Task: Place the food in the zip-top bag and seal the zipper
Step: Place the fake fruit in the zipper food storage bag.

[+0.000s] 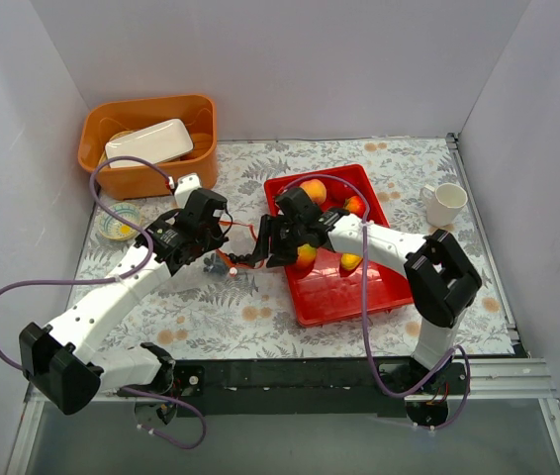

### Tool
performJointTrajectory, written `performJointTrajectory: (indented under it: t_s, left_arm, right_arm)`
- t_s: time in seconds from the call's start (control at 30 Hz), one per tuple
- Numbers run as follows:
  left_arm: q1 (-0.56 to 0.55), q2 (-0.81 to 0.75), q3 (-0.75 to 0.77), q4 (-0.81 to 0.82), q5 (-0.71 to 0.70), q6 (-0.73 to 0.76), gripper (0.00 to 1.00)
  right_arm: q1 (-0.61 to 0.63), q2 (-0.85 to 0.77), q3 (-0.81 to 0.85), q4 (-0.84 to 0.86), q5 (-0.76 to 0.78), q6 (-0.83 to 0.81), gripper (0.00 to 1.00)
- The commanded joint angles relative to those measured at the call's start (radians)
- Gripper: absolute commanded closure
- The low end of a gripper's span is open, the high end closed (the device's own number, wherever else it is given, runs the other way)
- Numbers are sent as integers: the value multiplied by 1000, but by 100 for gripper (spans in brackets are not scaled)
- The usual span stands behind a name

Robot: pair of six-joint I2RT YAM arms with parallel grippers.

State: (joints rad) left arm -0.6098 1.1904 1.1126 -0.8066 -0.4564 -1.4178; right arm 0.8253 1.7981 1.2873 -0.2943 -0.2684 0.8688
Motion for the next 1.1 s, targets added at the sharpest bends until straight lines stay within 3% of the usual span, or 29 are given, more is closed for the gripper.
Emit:
performJointTrajectory:
  t_s: [0.0,0.23,0.63,0.77,0.9,1.07]
  left_arm:
    - [15,-54,38,-16,-57,-17,100]
    - [41,-81,35,-14,-56,-12,100]
    - [62,-100,26,3,-33,5,100]
    - [64,-107,24,3,-27,6,100]
    - [70,-114,15,1,-25,10,100]
    - [74,-107,4,9,-13,14,100]
  right_arm:
    - [8,18,69,-6,21,7,40]
    - [11,75,103,1,12,9,39]
    - [14,93,30,168,-34,76,43]
    - [15,107,44,182,-42,81,63]
    - [18,77,38,178,-12,67,97]
    - [21,26,44,159,32,20,99]
